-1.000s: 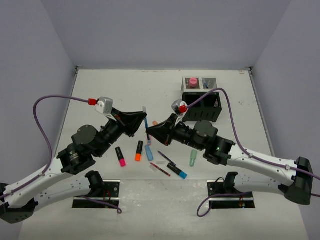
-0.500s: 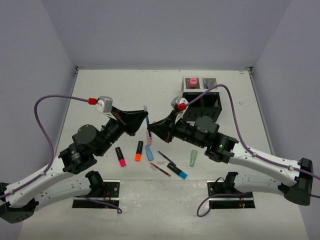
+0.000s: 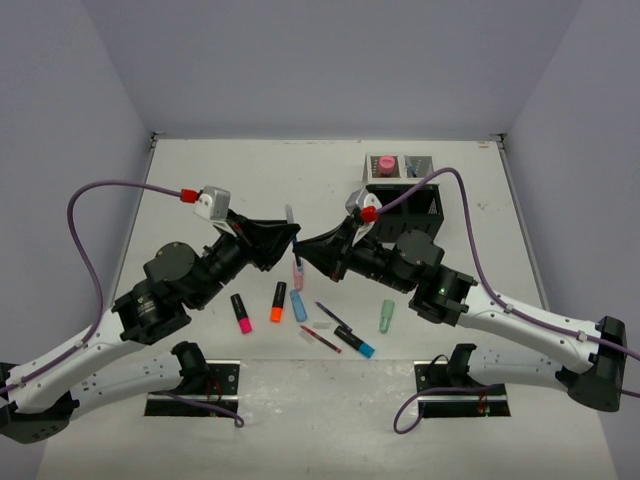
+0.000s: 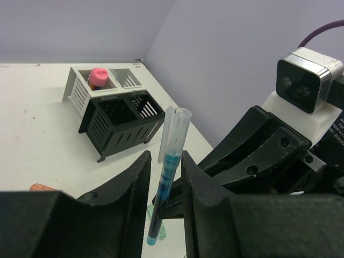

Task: Sort the stationery into containers
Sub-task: Close the pen cap on the pen.

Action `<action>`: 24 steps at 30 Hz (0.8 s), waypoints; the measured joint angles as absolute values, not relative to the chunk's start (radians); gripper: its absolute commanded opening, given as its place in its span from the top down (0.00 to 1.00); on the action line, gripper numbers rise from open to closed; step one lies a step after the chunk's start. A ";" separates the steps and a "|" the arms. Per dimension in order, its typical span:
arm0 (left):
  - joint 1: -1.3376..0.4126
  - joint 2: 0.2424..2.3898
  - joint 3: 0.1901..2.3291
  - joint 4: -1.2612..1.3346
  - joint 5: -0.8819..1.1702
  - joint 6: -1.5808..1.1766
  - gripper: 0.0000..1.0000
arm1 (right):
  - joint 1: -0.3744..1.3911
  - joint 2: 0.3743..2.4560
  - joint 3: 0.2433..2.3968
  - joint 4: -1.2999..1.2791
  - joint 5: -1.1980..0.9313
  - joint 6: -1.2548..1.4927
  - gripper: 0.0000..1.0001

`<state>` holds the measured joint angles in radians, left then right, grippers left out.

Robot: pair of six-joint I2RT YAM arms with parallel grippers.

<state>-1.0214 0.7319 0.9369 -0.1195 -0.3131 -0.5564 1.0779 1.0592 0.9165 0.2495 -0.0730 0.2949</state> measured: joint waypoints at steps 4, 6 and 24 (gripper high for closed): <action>-1.021 0.736 0.937 -0.123 -0.290 -0.555 0.65 | 1.078 1.058 0.916 0.261 -0.076 0.295 1.00; -1.021 0.737 0.937 -0.123 -0.274 -0.554 0.65 | 1.078 1.058 0.918 0.263 -0.079 0.295 1.00; -1.021 0.723 0.935 -0.107 -0.188 -0.475 1.00 | 1.077 1.049 0.941 0.261 -0.123 0.288 0.67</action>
